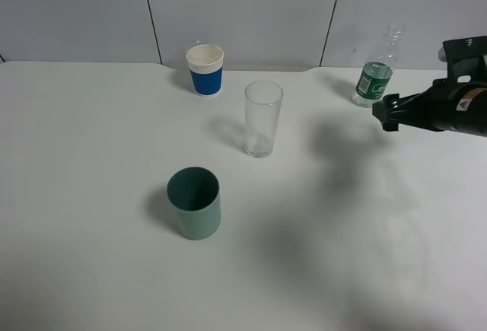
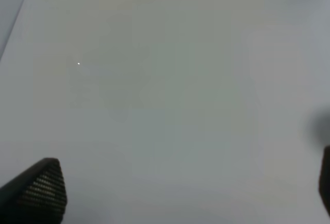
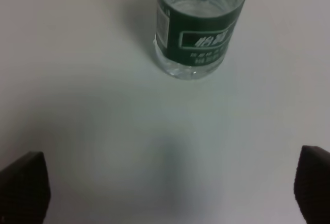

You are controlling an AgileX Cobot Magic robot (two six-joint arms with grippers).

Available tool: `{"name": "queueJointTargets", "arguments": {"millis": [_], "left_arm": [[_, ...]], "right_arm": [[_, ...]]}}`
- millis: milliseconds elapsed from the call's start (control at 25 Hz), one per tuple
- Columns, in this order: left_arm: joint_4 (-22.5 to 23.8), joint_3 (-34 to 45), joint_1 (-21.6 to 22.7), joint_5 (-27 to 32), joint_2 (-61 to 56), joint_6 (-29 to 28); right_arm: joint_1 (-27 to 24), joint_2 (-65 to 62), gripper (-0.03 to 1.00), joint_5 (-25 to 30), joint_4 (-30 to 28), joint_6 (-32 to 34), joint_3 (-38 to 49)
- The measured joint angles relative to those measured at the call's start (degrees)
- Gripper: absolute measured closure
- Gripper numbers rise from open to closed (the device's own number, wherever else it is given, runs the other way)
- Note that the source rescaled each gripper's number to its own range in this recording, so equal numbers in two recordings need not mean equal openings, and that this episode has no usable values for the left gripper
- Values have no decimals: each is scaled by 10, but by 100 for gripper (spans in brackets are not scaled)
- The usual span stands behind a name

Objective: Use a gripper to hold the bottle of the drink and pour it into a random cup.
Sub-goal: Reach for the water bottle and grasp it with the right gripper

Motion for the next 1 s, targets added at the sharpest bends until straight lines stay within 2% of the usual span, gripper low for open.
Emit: {"name": "queueJointTargets", "arguments": {"millis": [160,320,400,640,720,760,840,1000], "left_arm": [[0,0,0,0,0,0],[0,0,0,0,0,0],[0,0,0,0,0,0],[0,0,0,0,0,0],[0,0,0,0,0,0],[0,0,0,0,0,0],[0,0,0,0,0,0],[0,0,0,0,0,0]], "right_arm": [[0,37,3,-47,0,-34,1],[-1,53,3,-66,1,-70,1],[-15,65,3,-97,14,-81,1],[-36,73,3,-157,32,-75,1],[-44,75,3,-199,31,-72,1],[-44,75,3,-199,31,-72,1],[-52,88,3,-247,32,-67,0],[-55,127,3,-266,31,-48,-8]]}}
